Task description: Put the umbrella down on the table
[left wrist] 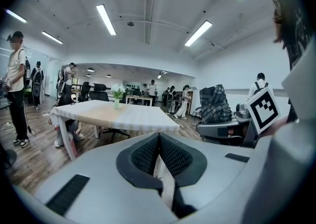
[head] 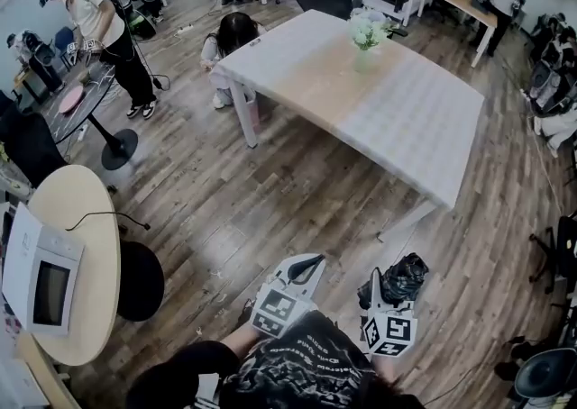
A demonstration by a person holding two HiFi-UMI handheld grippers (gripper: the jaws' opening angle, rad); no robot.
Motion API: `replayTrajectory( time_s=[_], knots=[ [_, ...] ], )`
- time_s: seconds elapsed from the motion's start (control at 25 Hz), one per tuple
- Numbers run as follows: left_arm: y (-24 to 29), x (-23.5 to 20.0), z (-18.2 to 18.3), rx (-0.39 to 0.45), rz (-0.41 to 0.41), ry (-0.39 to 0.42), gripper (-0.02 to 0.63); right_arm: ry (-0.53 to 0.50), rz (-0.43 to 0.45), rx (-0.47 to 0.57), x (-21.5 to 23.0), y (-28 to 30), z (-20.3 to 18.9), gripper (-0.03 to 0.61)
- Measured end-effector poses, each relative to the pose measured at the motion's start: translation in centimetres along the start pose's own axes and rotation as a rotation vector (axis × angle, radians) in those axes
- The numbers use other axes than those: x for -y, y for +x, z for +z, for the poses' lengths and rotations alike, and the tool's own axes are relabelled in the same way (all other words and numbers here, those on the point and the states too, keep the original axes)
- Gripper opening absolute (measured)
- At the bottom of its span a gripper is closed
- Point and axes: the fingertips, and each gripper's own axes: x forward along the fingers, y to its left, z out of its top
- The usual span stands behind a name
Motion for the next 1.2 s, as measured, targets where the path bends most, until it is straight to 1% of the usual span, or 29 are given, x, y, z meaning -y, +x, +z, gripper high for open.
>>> replayTrajectory(
  time_s=[0.16,0.32,0.48,0.56,0.68,0.88,1.2],
  knots=[
    [1.2,-0.4,0.7,-0.006,-0.006,0.003,0.02,0.002,0.006,-0.01,0.3,0.7,0.3,0.153],
    [2.7,-1.3,1.0,-0.015,-0.035,0.003,0.02,0.023,-0.024,-0.021,0.7,1.7,0.2,0.153],
    [5.3,-0.2,1.2,-0.014,-0.068,0.007,0.02,0.027,-0.055,-0.019,3.2,2.0,0.3,0.153],
    [7.1,-0.1,1.2,-0.018,-0.096,-0.001,0.02,0.034,-0.086,-0.035,4.4,2.5,0.1,0.152],
    [10.1,-2.0,2.0,-0.021,-0.135,-0.004,0.02,0.045,-0.119,-0.052,5.3,5.0,0.4,0.153],
    [16.7,-6.0,3.9,-0.03,-0.186,-0.006,0.02,0.042,-0.161,-0.045,7.8,11.2,3.1,0.153],
    [26.7,-12.5,8.3,-0.036,-0.296,0.035,0.02,0.08,-0.261,-0.039,10.8,20.4,7.0,0.153]
  ],
)
